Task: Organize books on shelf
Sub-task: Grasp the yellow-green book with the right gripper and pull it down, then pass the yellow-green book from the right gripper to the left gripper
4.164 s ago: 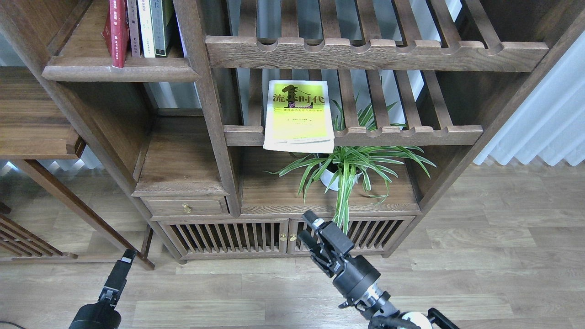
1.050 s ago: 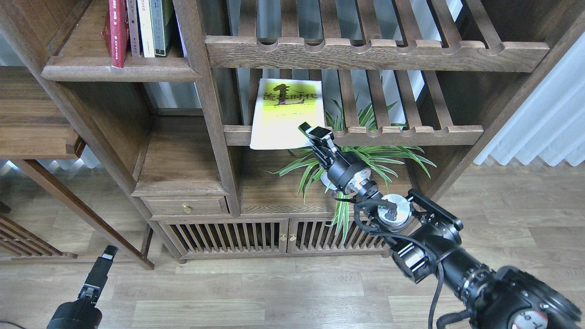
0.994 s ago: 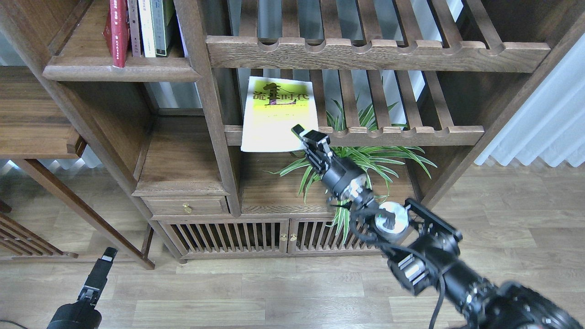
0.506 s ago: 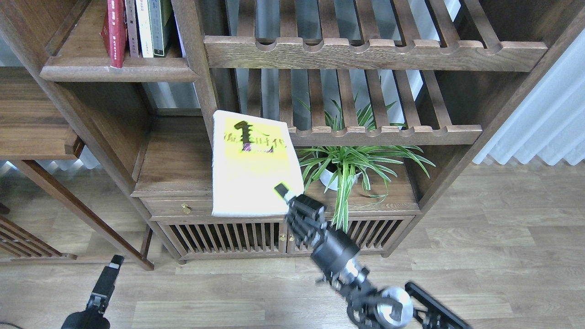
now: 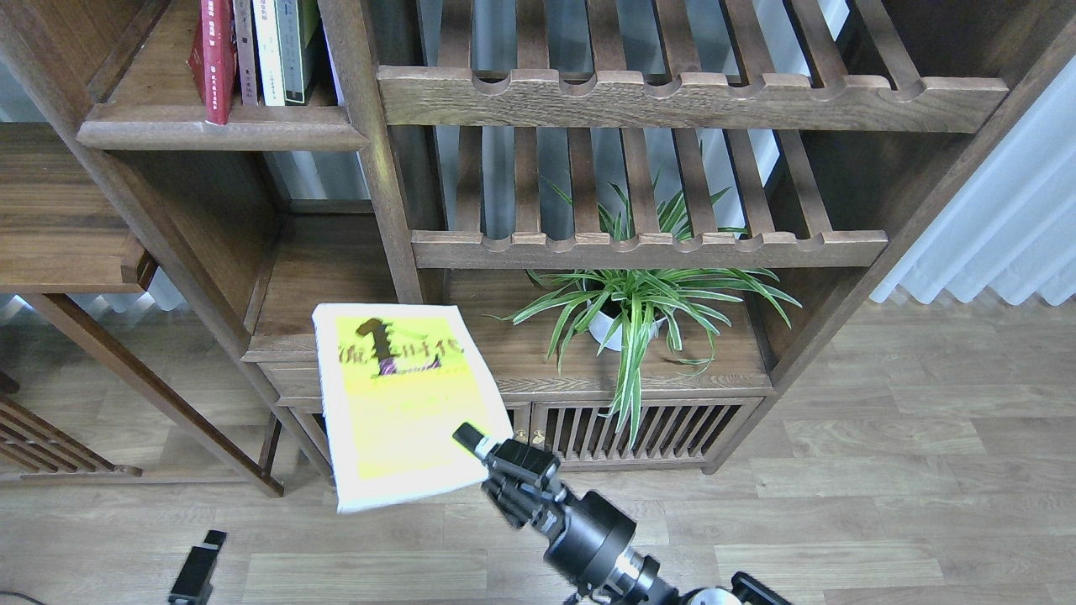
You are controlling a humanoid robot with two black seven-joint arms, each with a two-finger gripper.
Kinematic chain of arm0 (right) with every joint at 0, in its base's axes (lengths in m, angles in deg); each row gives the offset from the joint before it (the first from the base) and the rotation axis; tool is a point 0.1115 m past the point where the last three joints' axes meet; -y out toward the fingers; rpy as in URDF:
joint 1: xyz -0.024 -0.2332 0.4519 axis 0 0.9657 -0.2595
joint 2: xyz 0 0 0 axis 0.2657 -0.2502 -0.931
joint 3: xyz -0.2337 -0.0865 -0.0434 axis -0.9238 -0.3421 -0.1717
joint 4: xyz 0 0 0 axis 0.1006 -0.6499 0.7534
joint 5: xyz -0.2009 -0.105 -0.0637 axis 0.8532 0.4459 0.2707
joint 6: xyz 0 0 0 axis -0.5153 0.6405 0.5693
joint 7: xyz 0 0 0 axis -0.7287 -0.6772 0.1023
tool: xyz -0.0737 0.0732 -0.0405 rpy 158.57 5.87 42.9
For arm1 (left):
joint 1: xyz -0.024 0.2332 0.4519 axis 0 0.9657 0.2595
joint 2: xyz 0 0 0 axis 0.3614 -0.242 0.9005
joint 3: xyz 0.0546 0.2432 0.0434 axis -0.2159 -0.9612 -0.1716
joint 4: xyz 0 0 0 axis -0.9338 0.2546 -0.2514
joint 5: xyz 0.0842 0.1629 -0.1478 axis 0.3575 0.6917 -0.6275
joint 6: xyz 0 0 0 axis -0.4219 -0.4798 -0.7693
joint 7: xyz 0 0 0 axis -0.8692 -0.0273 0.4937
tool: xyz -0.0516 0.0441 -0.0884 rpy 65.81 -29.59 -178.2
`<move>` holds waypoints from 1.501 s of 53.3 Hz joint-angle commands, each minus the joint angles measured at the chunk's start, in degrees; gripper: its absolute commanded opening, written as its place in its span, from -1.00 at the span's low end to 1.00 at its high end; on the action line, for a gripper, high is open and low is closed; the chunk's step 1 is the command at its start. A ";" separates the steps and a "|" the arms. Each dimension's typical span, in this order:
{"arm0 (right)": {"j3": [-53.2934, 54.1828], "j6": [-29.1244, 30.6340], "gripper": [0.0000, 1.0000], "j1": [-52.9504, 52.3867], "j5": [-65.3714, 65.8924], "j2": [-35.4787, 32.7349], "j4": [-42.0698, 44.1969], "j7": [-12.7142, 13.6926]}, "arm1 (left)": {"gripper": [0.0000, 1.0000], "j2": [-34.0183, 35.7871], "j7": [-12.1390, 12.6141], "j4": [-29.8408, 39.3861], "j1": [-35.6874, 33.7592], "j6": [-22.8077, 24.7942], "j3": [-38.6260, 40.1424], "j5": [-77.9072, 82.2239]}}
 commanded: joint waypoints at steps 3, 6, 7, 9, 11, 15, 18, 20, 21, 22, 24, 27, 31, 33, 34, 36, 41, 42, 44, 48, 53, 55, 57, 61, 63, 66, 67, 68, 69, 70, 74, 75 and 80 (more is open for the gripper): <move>0.20 1.56 -0.89 0.56 0.84 0.00 0.07 0.71 | 1.00 7.22 -0.49 1.59 0.24 0.00 -10.61 -5.11; 0.47 2.53 -0.89 1.44 1.36 0.00 0.16 1.67 | 1.00 7.66 -0.31 1.94 -0.02 0.00 -10.79 -6.87; 0.56 2.62 -0.89 1.62 1.37 0.00 0.16 1.85 | 1.00 7.75 -0.31 2.03 -0.11 0.00 -10.79 -6.97; 0.73 3.41 -0.89 2.06 1.54 0.00 0.42 2.56 | 1.00 7.92 -0.31 2.38 -0.55 0.00 -10.88 -7.40; 0.82 3.68 -0.89 2.23 1.54 0.00 0.77 2.65 | 1.00 7.92 -0.22 2.55 -0.90 0.00 -10.88 -7.41; 2.84 4.17 -0.89 2.15 1.54 0.00 3.58 2.91 | 1.00 7.49 -0.13 2.55 -3.01 0.00 -11.14 -7.58; 4.07 4.17 -0.88 1.45 1.54 0.00 5.34 3.08 | 1.00 6.96 -0.57 2.55 -5.38 0.00 -11.05 -8.02; 4.86 4.17 -0.88 0.75 1.37 0.00 6.83 3.43 | 1.00 6.26 -0.66 2.55 -7.22 0.00 -11.05 -8.63; 5.21 4.17 -0.88 0.13 1.19 0.00 7.71 3.61 | 1.00 5.91 -0.57 2.55 -8.01 0.00 -11.14 -8.98; 5.48 4.17 -0.88 -0.74 1.19 0.00 8.42 3.79 | 1.00 5.38 -0.49 2.55 -8.89 0.00 -11.23 -9.25; 5.65 4.17 -0.88 -1.80 1.10 0.00 9.64 3.96 | 1.00 4.24 -0.49 2.55 -10.12 0.00 -11.23 -9.34; 5.65 4.17 -0.88 -2.68 1.02 0.00 10.97 4.05 | 1.00 2.48 -0.49 2.55 -11.97 0.00 -11.23 -9.34; 5.74 4.17 -0.88 -3.48 1.02 0.00 12.20 4.14 | 1.00 0.28 -0.40 2.55 -13.91 0.00 -11.23 -9.34; 5.92 4.17 -0.88 -3.74 1.02 0.00 12.38 4.23 | 1.00 -0.16 -0.22 2.55 -14.35 0.00 -11.23 -9.34; 5.92 4.17 -0.88 -3.91 1.02 0.00 12.55 4.49 | 1.00 -0.51 -0.13 2.55 -14.78 0.00 -11.32 -9.34; 5.92 4.17 -0.88 -4.00 1.02 0.00 13.08 4.84 | 1.00 -1.04 -0.05 2.55 -15.58 0.00 -11.23 -9.34; 5.92 4.17 -0.88 -4.44 1.02 0.00 14.31 5.02 | 1.00 -2.53 -0.13 2.56 -17.07 0.00 -11.23 -9.34; 5.92 4.17 -0.88 -4.44 1.02 0.00 14.40 5.11 | 1.00 -2.62 -0.05 2.55 -17.25 0.00 -11.32 -9.34; 5.92 4.17 -0.88 -4.79 0.84 0.00 15.27 5.28 | 1.00 -3.24 -0.05 2.55 -18.12 0.00 -11.32 -9.34; 5.83 4.17 -0.88 -4.97 0.58 0.00 15.98 5.98 | 1.00 -4.38 0.13 2.56 -19.44 0.00 -11.40 -9.16; 5.83 4.17 -0.87 -4.97 0.66 0.00 16.24 6.60 | 1.00 -6.92 0.39 2.73 -19.89 0.00 -11.49 -8.73; 5.92 4.17 -0.87 -5.06 0.66 0.00 16.68 6.51 | 1.00 -7.89 0.39 2.99 -19.89 0.00 -11.49 -8.02; 6.01 4.17 -0.87 -5.15 0.58 0.00 17.12 6.51 | 1.00 -8.33 0.39 3.26 -19.80 0.00 -11.40 -6.97; 6.01 4.17 -0.87 -5.24 0.58 0.00 17.39 6.60 | 1.00 -8.69 0.39 3.43 -19.45 0.00 -11.58 -5.47; 5.92 4.17 -0.87 -5.15 0.58 0.00 17.13 6.60 | 1.00 -8.95 0.31 3.43 -19.45 0.00 -12.02 -5.30; 5.83 4.17 -0.87 -5.15 0.66 0.00 17.04 6.60 | 1.00 -9.22 0.22 3.35 -19.71 0.00 -13.24 -5.30; 5.48 4.17 -0.87 -5.15 0.75 0.00 16.95 6.69 | 0.99 -9.48 0.13 3.43 -19.80 0.00 -14.82 -5.30; 5.30 4.17 -0.87 -5.15 0.75 0.00 16.95 6.78 | 0.99 -9.65 0.13 3.43 -19.80 0.00 -15.27 -5.30; 5.13 4.17 -0.87 -5.15 0.75 0.00 16.95 6.78 | 0.99 -9.74 0.13 3.43 -19.80 0.00 -15.53 -5.30; 5.13 4.17 -0.87 -5.15 0.75 0.00 16.95 6.78 | 0.99 -9.74 0.13 3.43 -19.80 0.00 -15.71 -5.30; 4.86 4.17 -0.88 -5.06 0.84 0.00 16.77 7.22 | 0.99 -10.09 -0.31 3.35 -19.80 0.00 -16.76 -5.38; 4.86 4.17 -0.88 -4.97 0.84 0.00 16.77 7.30 | 0.99 -10.18 -0.31 3.35 -19.80 0.00 -17.03 -5.47; 4.69 4.17 -0.88 -4.62 1.02 0.00 16.77 7.48 | 0.98 -10.62 -0.40 3.43 -19.80 0.00 -17.56 -5.56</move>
